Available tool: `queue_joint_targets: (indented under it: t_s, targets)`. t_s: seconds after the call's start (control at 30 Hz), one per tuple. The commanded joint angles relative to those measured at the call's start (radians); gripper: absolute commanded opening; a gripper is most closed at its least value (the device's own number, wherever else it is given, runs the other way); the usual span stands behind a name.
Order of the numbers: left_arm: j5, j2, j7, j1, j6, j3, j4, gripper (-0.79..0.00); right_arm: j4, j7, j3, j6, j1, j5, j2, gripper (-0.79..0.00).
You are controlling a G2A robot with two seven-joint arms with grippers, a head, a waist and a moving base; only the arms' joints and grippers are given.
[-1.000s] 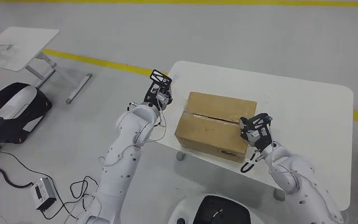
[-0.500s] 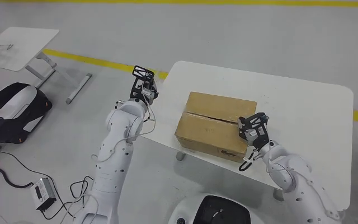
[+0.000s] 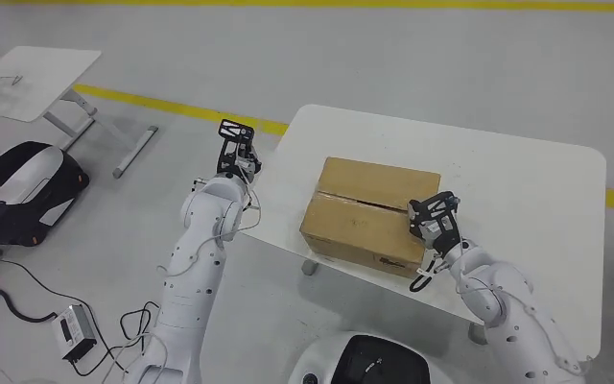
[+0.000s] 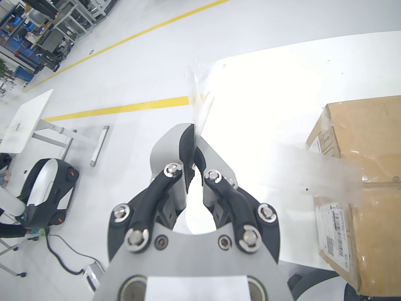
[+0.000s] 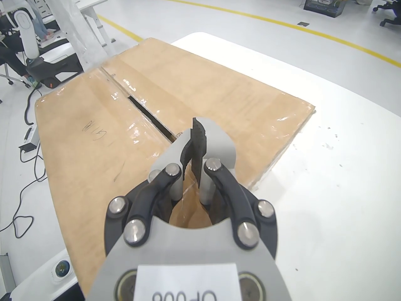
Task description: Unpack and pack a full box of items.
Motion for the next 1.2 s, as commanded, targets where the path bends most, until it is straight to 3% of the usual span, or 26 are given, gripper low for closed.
queue_joint_targets:
  t_s: [0.0,0.7,0.73,0.8,0.83,1.17]
  targets:
    - [-0.005,0.0,-0.005,-0.003,0.007,-0.001,0.008,-0.785,0.002,0.0,0.001,-0.001,0.0,-0.002,-0.001,-0.785]
    - [0.02,0.006,-0.034,-0.021,0.065,0.011,0.156,-0.785,0.008,0.01,0.004,-0.005,0.002,-0.024,-0.01,-0.785]
    - [0.031,0.008,-0.037,-0.022,0.066,0.011,0.168,-0.677,0.008,0.01,0.004,-0.005,0.002,-0.026,-0.01,-0.785]
    - [0.079,0.011,-0.045,-0.024,0.073,0.015,0.176,-0.188,0.007,0.011,0.005,-0.005,0.001,-0.029,-0.01,-0.785]
    - [0.113,0.012,-0.047,-0.025,0.07,0.023,0.176,0.0,0.007,0.012,0.006,-0.005,0.001,-0.029,-0.011,-0.785]
    - [0.112,0.018,-0.068,-0.01,0.079,-0.004,0.172,0.0,0.007,0.018,0.011,-0.01,0.001,-0.032,-0.014,-0.785]
